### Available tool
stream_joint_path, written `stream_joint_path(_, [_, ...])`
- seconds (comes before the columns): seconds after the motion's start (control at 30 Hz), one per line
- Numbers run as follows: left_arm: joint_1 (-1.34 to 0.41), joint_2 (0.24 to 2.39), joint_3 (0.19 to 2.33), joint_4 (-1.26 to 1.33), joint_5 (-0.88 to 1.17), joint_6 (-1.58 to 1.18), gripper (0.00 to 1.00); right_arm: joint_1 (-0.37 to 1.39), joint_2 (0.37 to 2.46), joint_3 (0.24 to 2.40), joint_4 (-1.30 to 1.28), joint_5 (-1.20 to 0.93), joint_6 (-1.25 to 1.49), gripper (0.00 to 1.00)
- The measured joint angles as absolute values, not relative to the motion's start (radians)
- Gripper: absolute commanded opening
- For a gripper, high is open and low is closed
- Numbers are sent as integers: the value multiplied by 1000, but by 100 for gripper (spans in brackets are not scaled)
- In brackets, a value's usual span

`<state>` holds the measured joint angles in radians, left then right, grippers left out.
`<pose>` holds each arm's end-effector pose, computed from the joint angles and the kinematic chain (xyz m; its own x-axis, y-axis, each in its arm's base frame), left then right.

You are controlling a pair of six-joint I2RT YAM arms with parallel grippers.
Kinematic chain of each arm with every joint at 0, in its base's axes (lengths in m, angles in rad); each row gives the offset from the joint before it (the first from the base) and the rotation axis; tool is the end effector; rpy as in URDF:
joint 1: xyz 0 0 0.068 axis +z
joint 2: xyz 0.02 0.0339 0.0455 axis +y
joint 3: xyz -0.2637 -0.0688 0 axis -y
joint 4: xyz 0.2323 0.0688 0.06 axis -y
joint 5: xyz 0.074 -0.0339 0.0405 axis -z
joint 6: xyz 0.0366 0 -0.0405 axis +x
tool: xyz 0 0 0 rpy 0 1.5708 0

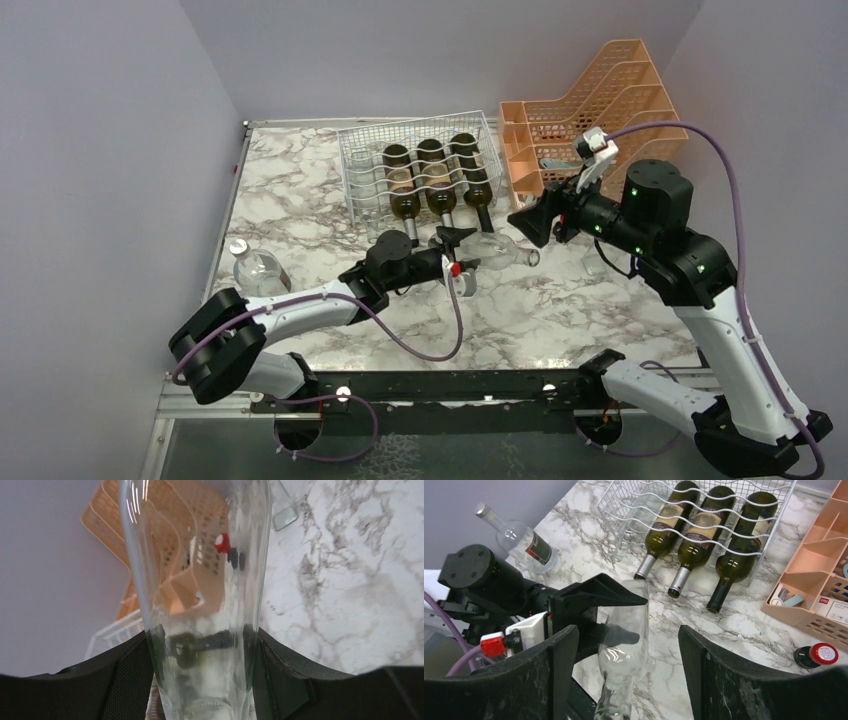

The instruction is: Put the wine bottle on the wine rack

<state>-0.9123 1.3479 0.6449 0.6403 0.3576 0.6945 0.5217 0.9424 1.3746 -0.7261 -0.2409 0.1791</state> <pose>0.1648 -0.2339 0.2595 0.5815 0.2281 -0.7809 0.7581 0.1964 0.6219 0.1306 0.0851 0.4469 -0.3686 -0.0123 -0.9295 -0.6263 0.7422 0.2385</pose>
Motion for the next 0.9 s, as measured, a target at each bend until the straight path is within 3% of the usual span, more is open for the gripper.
stream_joint_path(0.27, [-912,1336,717,549,366,1127,0,522,993,1377,-778,-294,114,82])
stream_joint_path(0.63, [-913,1346,846,417,328,1426,0,522,1053,1274,-795,-356,86,83])
stream_joint_path(0.8, [-913,1357,874,370,324,1477,0,522,1066,1221,-791,-375,86,75])
stream_joint_path(0.9, [-914,1364,883,345,321,1491,0,522,1081,1197,-778,-387,86,65])
